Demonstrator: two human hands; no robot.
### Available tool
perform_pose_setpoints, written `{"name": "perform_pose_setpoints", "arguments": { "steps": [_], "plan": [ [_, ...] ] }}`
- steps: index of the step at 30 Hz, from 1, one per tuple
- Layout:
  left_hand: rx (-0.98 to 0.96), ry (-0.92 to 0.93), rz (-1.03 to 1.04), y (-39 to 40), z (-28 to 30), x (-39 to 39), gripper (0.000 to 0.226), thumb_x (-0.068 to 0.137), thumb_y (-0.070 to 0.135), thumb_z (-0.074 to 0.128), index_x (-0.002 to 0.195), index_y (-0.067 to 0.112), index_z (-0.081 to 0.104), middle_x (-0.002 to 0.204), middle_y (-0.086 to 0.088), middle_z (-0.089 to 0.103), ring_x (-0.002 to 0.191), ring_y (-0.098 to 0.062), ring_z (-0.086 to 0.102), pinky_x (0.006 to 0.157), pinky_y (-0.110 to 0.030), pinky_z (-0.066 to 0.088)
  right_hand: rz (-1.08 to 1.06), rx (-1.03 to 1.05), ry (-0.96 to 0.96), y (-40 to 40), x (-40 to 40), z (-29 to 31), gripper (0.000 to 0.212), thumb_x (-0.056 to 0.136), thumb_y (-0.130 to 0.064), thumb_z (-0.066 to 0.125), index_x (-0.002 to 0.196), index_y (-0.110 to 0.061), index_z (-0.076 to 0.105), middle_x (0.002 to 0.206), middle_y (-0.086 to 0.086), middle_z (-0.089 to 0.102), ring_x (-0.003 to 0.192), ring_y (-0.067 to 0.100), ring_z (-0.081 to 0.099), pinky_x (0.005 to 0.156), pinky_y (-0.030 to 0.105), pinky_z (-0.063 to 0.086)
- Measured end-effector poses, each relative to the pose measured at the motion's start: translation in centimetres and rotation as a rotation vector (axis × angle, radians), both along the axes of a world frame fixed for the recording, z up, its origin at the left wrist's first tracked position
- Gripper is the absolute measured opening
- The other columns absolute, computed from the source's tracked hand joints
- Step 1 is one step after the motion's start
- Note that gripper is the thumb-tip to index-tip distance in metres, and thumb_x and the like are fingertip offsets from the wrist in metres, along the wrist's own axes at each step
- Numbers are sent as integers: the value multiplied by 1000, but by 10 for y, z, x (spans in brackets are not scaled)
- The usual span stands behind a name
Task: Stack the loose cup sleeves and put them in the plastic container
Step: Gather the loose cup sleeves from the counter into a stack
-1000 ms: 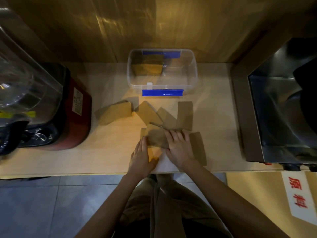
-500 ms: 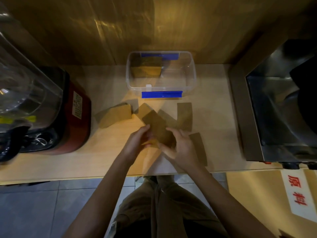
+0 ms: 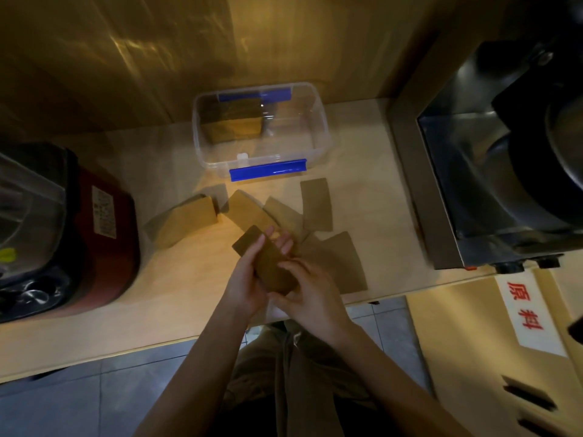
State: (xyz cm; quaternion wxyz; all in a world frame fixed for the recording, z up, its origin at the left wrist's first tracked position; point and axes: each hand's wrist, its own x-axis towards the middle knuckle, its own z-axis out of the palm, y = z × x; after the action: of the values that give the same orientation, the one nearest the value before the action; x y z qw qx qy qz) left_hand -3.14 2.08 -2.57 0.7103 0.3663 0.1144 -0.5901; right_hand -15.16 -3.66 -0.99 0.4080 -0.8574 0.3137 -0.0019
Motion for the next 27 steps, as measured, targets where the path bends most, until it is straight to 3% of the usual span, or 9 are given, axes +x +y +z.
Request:
{"name": "perform_pose_setpoints", "arguments": {
  "steps": [4, 7, 9, 11, 13, 15, 20, 27],
  "plan": [
    [74, 2, -49, -2, -2, -8, 41, 69, 32, 67, 105, 15, 59, 79, -2, 67, 75, -13, 65, 72, -26, 56, 1, 160, 24, -8, -13, 0, 49, 80, -50, 57, 120, -21, 56, 122, 0, 60, 109, 16, 54, 93, 35, 45],
    [140, 93, -10, 0, -6, -6, 25, 75, 31, 59, 93, 15, 64, 66, 0, 63, 62, -12, 61, 69, -28, 53, -155, 29, -4, -13, -25, -13, 34, 87, -38, 49, 110, -17, 62, 108, 4, 66, 98, 20, 59, 85, 37, 50],
    [138, 122, 11, 2, -8, -3, 22, 79, 31, 56, 92, 16, 64, 65, 1, 63, 62, -13, 61, 73, -31, 51, -222, -166, 86, -18, -33, -30, 37, 86, -33, 47, 116, -14, 59, 113, 10, 65, 102, 28, 57, 85, 40, 51],
    [130, 113, 8, 3, -10, 0, 23, 81, 31, 54, 93, 15, 64, 65, 1, 63, 63, -13, 61, 72, -31, 51, -214, -306, 263, -22, -37, -47, 54, 77, -35, 59, 124, -10, 51, 123, 17, 60, 108, 35, 56, 89, 45, 48],
    [118, 108, -6, 3, -10, 1, 23, 80, 31, 54, 94, 15, 62, 67, 0, 62, 63, -14, 61, 69, -29, 52, -140, -383, 434, -25, -39, -61, 74, 65, -42, 70, 127, -10, 47, 126, 19, 58, 111, 37, 57, 93, 49, 47],
    [99, 112, -32, 3, -12, 0, 25, 77, 30, 56, 96, 15, 61, 70, 0, 63, 65, -14, 62, 69, -29, 52, -93, -462, 495, -26, -42, -68, 80, 59, -48, 73, 125, -11, 49, 123, 18, 61, 108, 35, 60, 94, 50, 47],
    [148, 104, -104, 1, -16, -4, 28, 72, 30, 60, 96, 17, 64, 78, -1, 68, 70, -14, 65, 72, -31, 52, -140, -510, 446, -30, -41, -63, 59, 51, -31, 83, 104, -14, 64, 101, 9, 71, 94, 27, 68, 88, 55, 49],
    [104, 68, -181, -11, -13, -8, 22, 77, 29, 54, 93, 16, 61, 75, 0, 66, 71, -15, 63, 69, -29, 53, -304, -410, 307, -33, -55, -64, 49, 70, -28, 70, 113, -9, 55, 110, 15, 66, 101, 34, 60, 92, 52, 46]
  ]
}}
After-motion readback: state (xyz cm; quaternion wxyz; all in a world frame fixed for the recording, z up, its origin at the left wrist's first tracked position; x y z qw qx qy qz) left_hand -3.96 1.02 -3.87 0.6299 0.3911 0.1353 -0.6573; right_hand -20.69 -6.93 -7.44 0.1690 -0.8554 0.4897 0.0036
